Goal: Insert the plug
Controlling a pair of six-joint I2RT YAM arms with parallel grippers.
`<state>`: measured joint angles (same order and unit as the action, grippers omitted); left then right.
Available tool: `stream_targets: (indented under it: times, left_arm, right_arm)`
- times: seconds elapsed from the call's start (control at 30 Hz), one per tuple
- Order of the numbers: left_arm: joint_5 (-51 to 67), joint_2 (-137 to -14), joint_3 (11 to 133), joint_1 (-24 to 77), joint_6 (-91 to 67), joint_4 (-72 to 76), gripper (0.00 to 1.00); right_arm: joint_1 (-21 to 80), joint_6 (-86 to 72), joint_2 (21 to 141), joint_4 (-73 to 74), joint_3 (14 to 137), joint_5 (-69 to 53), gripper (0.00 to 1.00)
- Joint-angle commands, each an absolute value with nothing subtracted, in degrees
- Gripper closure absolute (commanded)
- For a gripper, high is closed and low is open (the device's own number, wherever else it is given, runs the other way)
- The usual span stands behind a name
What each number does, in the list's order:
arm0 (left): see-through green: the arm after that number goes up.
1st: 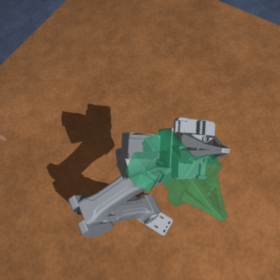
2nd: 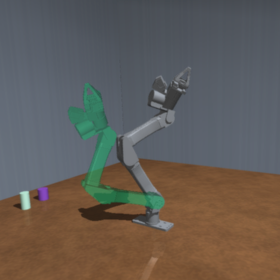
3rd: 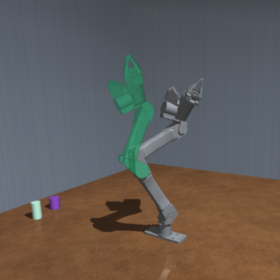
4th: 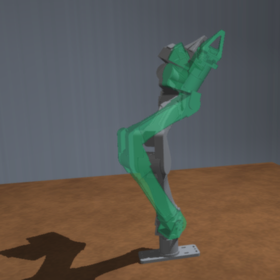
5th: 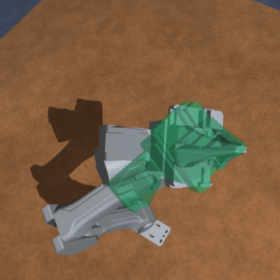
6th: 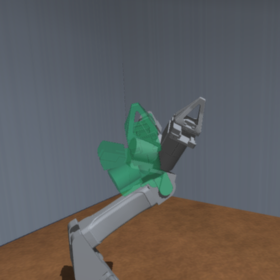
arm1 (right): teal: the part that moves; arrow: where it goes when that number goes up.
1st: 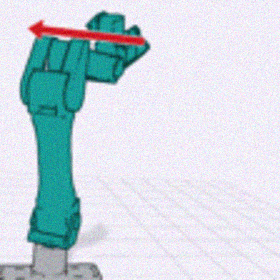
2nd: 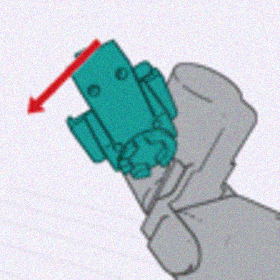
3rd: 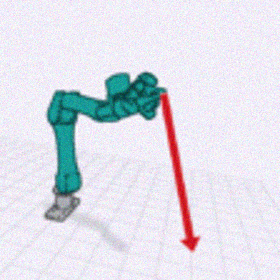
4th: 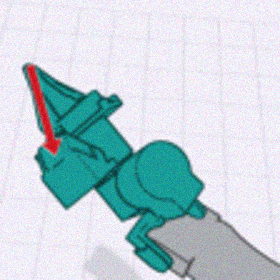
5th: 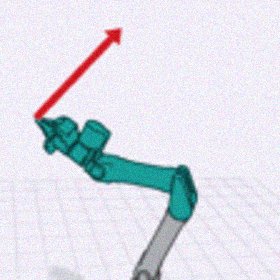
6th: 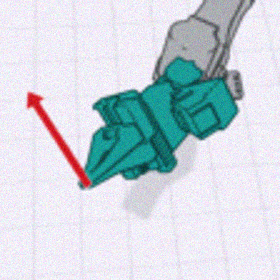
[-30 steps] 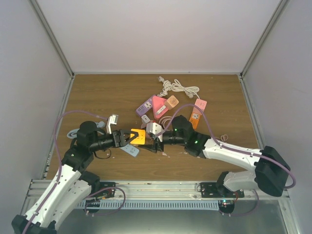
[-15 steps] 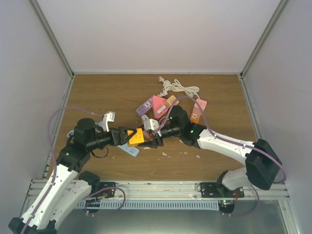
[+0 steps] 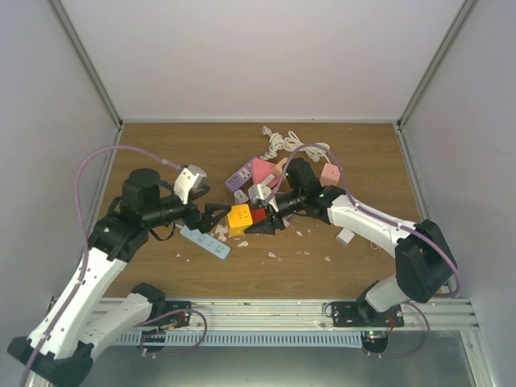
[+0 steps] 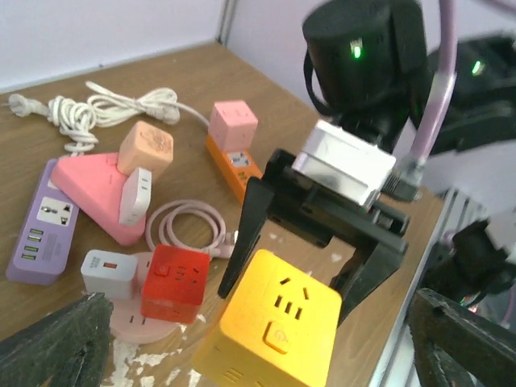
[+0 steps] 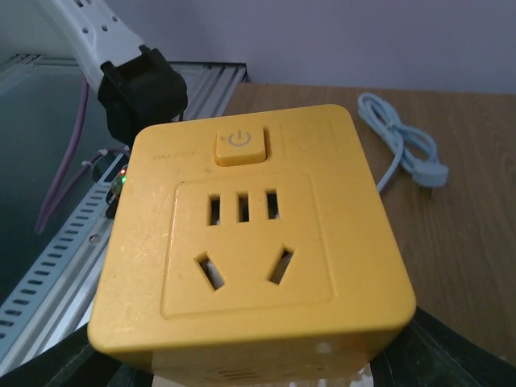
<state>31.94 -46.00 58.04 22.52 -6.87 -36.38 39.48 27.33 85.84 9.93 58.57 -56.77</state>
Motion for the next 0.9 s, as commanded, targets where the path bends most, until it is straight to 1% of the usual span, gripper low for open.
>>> stream_targets:
  times: [0.0,0.03,0.17,0.37,0.43,0.5,0.67,0.73,0.77,0.87]
  left_arm:
    - [23.7,-49.7,58.3,29.5,7.6,-37.9,0.01]
    - [21.0,-50.5,57.9,31.9,8.8,-38.0,0.01]
    - [16.1,-53.8,55.9,38.8,12.4,-38.6,0.01]
    - [14.4,-56.1,56.4,41.2,15.0,-40.8,0.02]
    - [14.3,-56.8,56.6,41.3,15.9,-41.4,0.09]
    - [11.7,-57.7,57.0,41.6,15.9,-41.6,0.12]
    - [11.6,-59.6,58.4,41.7,16.5,-42.9,0.15]
    - [13.3,-60.6,59.0,41.7,16.5,-43.7,0.19]
    - [14.1,-60.9,59.1,41.7,16.4,-44.0,0.23]
    - [17.1,-60.1,58.6,41.8,16.4,-43.0,0.37]
  right_arm:
    - [38.3,29.5,86.5,15.8,60.1,-60.4,0.89]
    - [38.1,29.3,87.1,17.0,60.8,-60.9,0.89]
    - [38.1,29.4,88.3,19.2,62.1,-60.4,0.89]
    - [38.0,29.9,88.8,19.6,62.0,-60.1,0.89]
    - [38.1,30.2,88.7,19.9,62.1,-60.5,0.89]
    - [38.0,30.7,88.6,20.4,62.1,-60.7,0.9]
    - [38.0,32.3,88.2,21.5,62.1,-61.5,0.9]
    - [38.1,32.9,88.1,22.1,62.1,-61.7,0.91]
    - [38.1,33.1,88.1,22.4,62.1,-61.8,0.91]
    - [38.1,33.5,88.0,22.8,62.1,-62.3,0.91]
